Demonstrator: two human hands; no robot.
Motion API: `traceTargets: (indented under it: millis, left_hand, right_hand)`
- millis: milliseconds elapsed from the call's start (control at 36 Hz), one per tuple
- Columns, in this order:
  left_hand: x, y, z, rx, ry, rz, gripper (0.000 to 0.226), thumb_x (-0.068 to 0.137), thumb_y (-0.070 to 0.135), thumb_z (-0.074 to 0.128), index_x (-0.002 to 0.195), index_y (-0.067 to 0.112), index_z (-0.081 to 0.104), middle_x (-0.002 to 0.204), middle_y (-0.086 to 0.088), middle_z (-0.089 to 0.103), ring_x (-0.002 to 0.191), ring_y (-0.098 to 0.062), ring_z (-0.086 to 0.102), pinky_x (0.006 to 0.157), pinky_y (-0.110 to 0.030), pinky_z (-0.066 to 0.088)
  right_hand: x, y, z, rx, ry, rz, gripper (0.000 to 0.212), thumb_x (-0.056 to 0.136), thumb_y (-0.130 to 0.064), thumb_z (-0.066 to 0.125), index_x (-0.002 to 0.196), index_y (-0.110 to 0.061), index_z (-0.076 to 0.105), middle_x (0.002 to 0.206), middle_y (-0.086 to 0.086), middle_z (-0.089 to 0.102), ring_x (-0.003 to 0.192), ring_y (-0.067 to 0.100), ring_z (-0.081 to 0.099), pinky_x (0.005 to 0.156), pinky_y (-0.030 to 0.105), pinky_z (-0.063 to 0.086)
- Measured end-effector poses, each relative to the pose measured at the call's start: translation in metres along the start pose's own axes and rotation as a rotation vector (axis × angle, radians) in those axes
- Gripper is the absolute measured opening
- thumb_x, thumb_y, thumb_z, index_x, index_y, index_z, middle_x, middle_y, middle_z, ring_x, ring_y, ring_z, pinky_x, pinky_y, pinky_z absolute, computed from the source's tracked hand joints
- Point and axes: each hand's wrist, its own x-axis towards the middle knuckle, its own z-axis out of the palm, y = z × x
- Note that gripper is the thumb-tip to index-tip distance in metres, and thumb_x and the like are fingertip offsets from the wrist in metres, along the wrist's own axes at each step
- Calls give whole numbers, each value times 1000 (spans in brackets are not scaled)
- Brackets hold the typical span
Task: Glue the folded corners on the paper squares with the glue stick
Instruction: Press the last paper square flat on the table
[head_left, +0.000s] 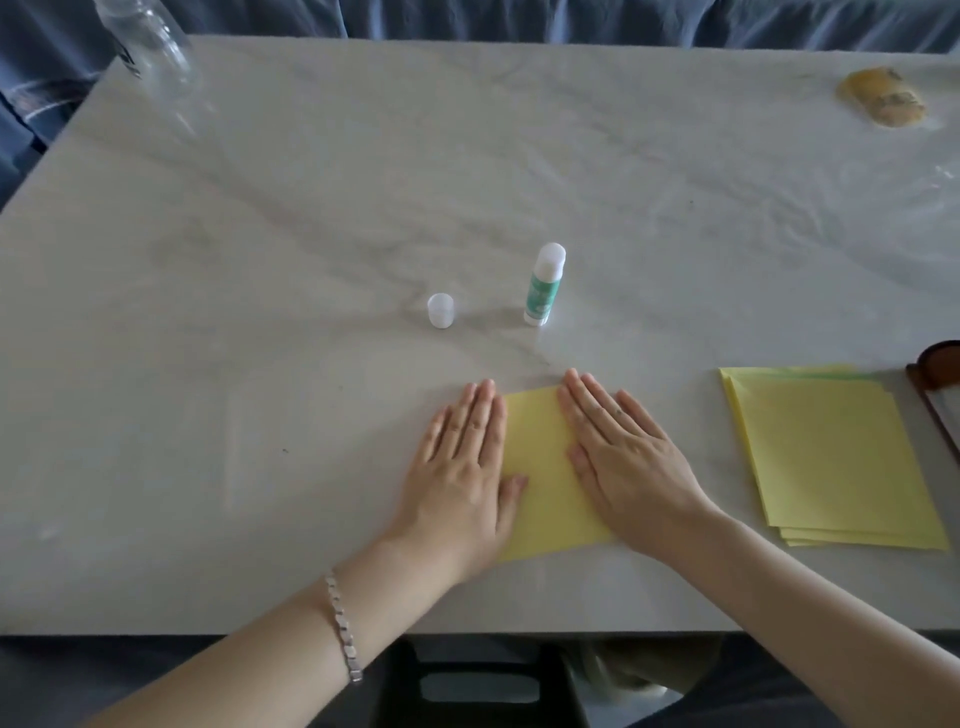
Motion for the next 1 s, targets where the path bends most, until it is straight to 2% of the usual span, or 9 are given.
traceTargets:
  millis: [111,194,333,444,500,694,806,917,1000]
  left_hand:
    - [0,-5,-3,25,-46,-21,65,89,39,33,131,-8,48,139,-22,46,127,-36,47,104,-41,24]
    - [1,-4,-5,16,-86,-58,71,97,46,16,130,-7,50,138,-22,47,127,-35,48,104,-41,24]
    - [2,-5,-8,31,-168,-51,89,95,58,3,127,-10,52,136,-24,49,124,-37,49,102,-42,26]
    - [2,-6,-8,21,-191,-61,91,92,65,4,133,-6,42,139,-23,46,127,-35,47,103,-42,25]
    - [1,-6,-7,14,-198,-66,89,90,67,5,134,-5,35,140,-22,45,128,-35,47,103,-42,25]
    - [0,-6,-5,11,-201,-60,88,83,67,26,134,-4,35,140,-21,46,128,-34,47,104,-41,22]
    - [0,-7,-7,-10,-227,-67,90,81,68,28,135,-3,34,141,-20,45,130,-31,42,107,-38,14]
    - [1,-5,-11,-51,-272,-94,88,89,69,10,135,-3,34,141,-21,45,130,-32,44,107,-38,15]
    - [0,-6,-10,-53,-271,-92,88,88,69,18,136,-3,33,141,-20,44,129,-33,45,105,-40,19]
  right_hand:
    - [-1,-3,0,-5,6,-3,59,100,-34,10,133,-2,48,140,11,45,130,20,40,107,31,21]
    - [-3,-6,-2,78,50,47,50,91,-32,35,126,-1,54,134,11,53,122,25,52,103,29,27]
    - [-10,-8,-32,505,60,432,49,87,-18,57,134,-19,44,121,6,50,113,24,48,95,30,38]
    - [-6,5,-44,742,-67,654,50,81,-24,66,127,-19,49,103,1,60,95,19,59,71,24,44]
    - [-5,7,-46,814,-128,697,49,79,-24,70,124,-17,52,101,3,63,91,20,62,71,25,46]
    - [2,6,-51,786,-169,740,35,80,-25,69,111,-11,62,101,5,66,93,18,60,66,23,39]
    - [6,3,-52,719,-216,729,27,81,-22,67,95,1,69,92,19,69,72,17,51,61,25,35]
    - [9,2,-48,721,-238,748,33,78,-22,67,94,6,66,72,6,52,68,16,44,62,25,32]
    - [8,1,-50,705,-227,727,28,79,-23,67,87,4,68,71,4,54,66,16,46,58,26,33]
